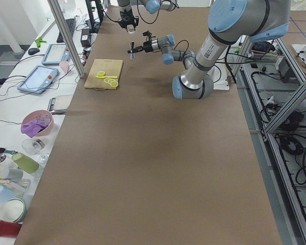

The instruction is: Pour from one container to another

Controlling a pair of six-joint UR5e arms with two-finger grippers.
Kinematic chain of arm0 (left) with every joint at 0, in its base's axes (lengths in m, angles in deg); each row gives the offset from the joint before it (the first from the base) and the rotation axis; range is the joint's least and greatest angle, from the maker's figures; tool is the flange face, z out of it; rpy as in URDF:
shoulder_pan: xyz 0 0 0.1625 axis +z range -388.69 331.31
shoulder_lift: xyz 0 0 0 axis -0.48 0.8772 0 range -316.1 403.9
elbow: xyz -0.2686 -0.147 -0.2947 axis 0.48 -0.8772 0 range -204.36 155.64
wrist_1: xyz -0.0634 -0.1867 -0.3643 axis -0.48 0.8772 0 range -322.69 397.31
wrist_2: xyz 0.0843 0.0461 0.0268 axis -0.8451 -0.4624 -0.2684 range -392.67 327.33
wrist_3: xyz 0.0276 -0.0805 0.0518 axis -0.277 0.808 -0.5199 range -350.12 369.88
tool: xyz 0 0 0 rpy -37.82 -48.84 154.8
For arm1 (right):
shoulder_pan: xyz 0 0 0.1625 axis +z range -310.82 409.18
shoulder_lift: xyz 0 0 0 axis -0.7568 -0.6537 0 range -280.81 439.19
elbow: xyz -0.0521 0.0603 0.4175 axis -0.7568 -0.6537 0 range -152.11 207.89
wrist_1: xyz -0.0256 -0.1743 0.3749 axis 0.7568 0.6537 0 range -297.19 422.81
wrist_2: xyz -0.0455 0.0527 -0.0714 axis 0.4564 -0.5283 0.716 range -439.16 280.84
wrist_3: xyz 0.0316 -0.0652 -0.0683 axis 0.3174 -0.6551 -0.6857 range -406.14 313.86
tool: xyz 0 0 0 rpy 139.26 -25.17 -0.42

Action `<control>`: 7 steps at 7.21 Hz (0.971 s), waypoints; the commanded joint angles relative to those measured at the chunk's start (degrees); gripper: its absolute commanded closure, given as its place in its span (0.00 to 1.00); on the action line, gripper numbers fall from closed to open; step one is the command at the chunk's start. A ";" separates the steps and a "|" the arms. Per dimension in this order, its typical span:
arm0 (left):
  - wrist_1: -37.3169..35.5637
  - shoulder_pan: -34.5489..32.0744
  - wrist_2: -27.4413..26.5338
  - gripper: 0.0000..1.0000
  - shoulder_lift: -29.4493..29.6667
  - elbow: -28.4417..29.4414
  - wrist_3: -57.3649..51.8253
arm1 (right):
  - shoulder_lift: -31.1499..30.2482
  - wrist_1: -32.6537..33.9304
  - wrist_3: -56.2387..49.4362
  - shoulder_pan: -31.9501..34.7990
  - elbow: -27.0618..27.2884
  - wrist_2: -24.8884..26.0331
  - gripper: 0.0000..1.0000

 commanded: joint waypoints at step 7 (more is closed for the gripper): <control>8.16 -0.44 0.88 1.00 -0.70 -0.83 0.17 | -39.47 -39.07 0.48 10.73 13.13 -28.38 1.00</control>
